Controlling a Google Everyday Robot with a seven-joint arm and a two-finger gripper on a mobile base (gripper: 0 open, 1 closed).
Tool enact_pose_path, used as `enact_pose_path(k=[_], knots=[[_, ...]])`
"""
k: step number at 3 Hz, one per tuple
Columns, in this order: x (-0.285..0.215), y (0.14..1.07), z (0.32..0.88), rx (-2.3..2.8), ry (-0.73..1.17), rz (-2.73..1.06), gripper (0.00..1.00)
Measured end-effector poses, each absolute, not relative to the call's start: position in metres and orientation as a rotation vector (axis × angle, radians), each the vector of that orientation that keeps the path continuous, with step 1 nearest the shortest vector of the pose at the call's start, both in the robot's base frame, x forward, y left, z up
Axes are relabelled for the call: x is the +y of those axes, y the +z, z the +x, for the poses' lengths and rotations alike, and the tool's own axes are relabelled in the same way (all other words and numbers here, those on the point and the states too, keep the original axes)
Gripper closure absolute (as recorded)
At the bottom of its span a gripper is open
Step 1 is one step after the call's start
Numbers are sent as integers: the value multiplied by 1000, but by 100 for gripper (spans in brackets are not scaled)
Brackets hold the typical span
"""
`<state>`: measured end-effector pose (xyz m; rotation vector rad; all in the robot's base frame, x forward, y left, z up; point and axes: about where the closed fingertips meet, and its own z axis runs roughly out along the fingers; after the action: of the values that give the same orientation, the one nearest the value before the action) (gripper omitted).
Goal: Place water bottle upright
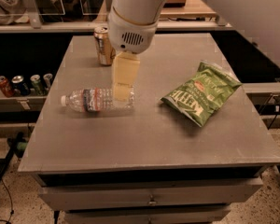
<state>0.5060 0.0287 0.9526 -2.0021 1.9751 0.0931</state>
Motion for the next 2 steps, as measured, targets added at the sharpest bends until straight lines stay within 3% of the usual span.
enact_pose_path(k=[2], knots=[[89,908,526,2041,135,-2004,0]])
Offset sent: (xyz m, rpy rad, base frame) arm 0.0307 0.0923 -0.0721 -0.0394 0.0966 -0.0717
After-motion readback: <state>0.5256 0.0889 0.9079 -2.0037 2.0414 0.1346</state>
